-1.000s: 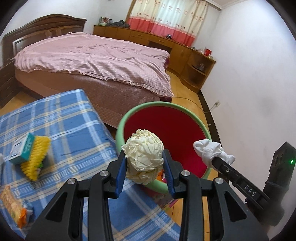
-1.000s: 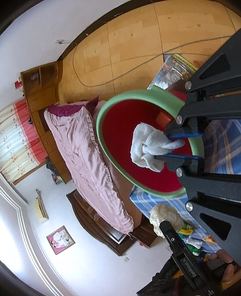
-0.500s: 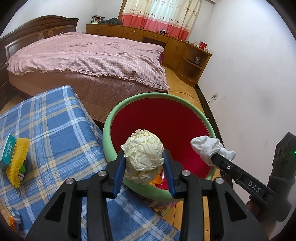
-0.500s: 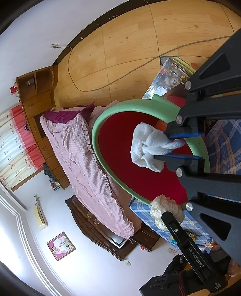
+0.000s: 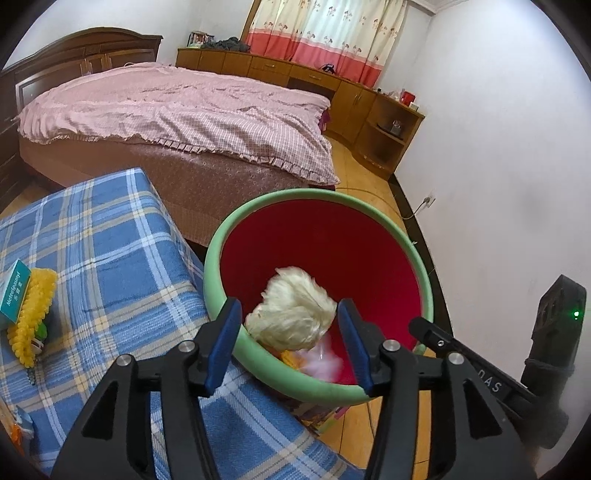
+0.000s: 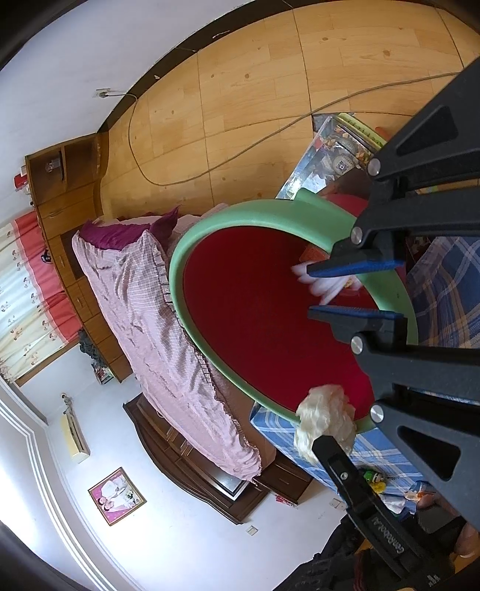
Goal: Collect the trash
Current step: 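Open both tools to drop the bag and cloth into the bucket, then move both open tools back toward the items on the table, then grasp the small white plastic bag with the left tool, then grasp the teal medicine box with the right tool while the left tool holds the white bag, then carry the white bag and medicine box over the red bucket with both tools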
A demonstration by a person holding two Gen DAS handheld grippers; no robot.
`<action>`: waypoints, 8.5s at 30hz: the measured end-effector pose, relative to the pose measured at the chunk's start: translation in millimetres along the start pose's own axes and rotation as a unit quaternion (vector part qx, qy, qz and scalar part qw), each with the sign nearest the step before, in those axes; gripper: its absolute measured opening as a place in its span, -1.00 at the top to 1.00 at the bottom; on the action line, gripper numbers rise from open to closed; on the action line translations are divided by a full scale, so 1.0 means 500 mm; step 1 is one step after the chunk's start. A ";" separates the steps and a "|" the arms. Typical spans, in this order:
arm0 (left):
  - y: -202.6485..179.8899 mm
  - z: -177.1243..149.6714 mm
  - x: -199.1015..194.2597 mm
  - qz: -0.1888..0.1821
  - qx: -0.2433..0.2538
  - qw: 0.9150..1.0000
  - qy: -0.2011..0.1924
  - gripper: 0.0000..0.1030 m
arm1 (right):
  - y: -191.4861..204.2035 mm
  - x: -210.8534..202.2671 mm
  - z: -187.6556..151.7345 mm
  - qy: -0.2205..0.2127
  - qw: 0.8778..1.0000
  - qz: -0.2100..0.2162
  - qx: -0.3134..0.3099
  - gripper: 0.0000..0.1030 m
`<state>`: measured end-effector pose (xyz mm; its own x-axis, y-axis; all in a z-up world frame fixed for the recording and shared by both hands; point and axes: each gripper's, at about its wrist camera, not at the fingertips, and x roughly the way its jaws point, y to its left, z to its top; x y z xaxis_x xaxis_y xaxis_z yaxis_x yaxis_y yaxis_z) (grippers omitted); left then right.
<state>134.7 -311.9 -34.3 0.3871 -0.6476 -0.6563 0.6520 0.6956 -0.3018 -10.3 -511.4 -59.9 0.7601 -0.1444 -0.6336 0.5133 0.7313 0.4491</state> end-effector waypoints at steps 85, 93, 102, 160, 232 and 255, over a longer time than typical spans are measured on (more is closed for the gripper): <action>0.525 -0.098 -0.358 0.248 -0.194 0.947 -0.062 -0.09 | 0.495 0.069 -0.123 0.083 0.974 0.117 -0.177 -0.37; 0.541 -0.090 -0.291 0.239 -0.186 0.952 -0.032 -0.09 | 0.514 0.108 -0.111 0.091 0.970 0.119 -0.189 -0.44; 0.566 -0.103 -0.244 0.251 -0.191 0.949 -0.005 -0.09 | 0.556 0.152 -0.117 0.105 0.962 0.127 -0.216 -0.45; 0.565 -0.200 -0.382 0.196 -0.281 0.936 -0.079 0.36 | 0.696 0.170 -0.277 0.096 0.912 0.187 -0.353 0.50; 0.280 -0.099 -0.396 0.101 -0.165 0.976 -0.103 0.36 | 0.375 -0.109 -0.113 0.006 0.968 0.169 -0.183 0.60; 0.085 -0.017 -0.238 0.029 -0.065 0.996 -0.051 0.36 | 0.168 -0.157 -0.030 -0.055 0.991 0.092 -0.083 0.60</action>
<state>110.9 -202.8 24.9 0.4900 -0.6287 -0.6038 0.5392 0.7629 -0.3567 -32.8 -428.6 18.0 0.8783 -0.0644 -0.4738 0.2971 0.8499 0.4352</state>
